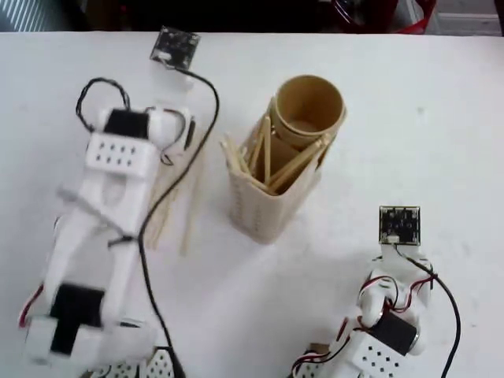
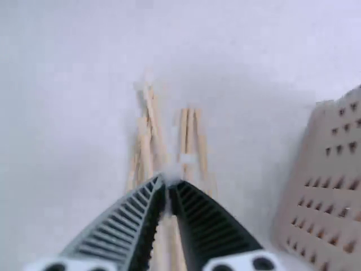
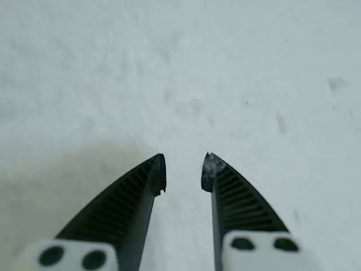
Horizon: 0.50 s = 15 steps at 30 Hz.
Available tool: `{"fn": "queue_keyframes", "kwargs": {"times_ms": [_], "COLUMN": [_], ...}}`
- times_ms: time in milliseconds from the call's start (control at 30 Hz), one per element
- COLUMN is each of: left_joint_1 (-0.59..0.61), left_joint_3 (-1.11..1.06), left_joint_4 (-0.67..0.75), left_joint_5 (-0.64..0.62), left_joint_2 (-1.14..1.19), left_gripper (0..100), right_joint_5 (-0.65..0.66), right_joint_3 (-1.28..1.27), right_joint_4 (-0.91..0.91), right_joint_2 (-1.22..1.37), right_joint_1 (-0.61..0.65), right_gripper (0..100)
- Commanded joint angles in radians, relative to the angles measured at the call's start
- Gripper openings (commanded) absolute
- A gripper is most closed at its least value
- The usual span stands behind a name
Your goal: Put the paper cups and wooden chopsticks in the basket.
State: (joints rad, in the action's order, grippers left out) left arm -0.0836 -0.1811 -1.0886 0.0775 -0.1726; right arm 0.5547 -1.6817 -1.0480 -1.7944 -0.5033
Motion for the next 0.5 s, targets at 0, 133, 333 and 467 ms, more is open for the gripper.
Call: {"fn": "queue_keyframes", "kwargs": {"times_ms": [0,133,333,467], "left_joint_1": [-0.076,-0.119,-0.111,-0.062], "left_joint_3": [-0.117,-0.218,-0.281,-0.331], "left_joint_4": [0.084,0.15,0.17,0.219], "left_joint_5": [-0.011,-0.012,-0.005,-0.003], "left_joint_2": [-0.283,-0.473,-0.535,-0.492], "left_gripper": [2,2,2,2], "right_joint_5": [0.005,0.005,0.005,0.005], "right_joint_3": [-0.009,-0.009,-0.009,-0.009], "right_joint_4": [0.018,0.018,0.018,0.018], "right_joint_2": [-0.008,-0.008,-0.008,-0.008], "right_joint_1": [-0.012,-0.012,-0.012,-0.01], "right_gripper": [11.3,11.3,11.3,11.3]}}
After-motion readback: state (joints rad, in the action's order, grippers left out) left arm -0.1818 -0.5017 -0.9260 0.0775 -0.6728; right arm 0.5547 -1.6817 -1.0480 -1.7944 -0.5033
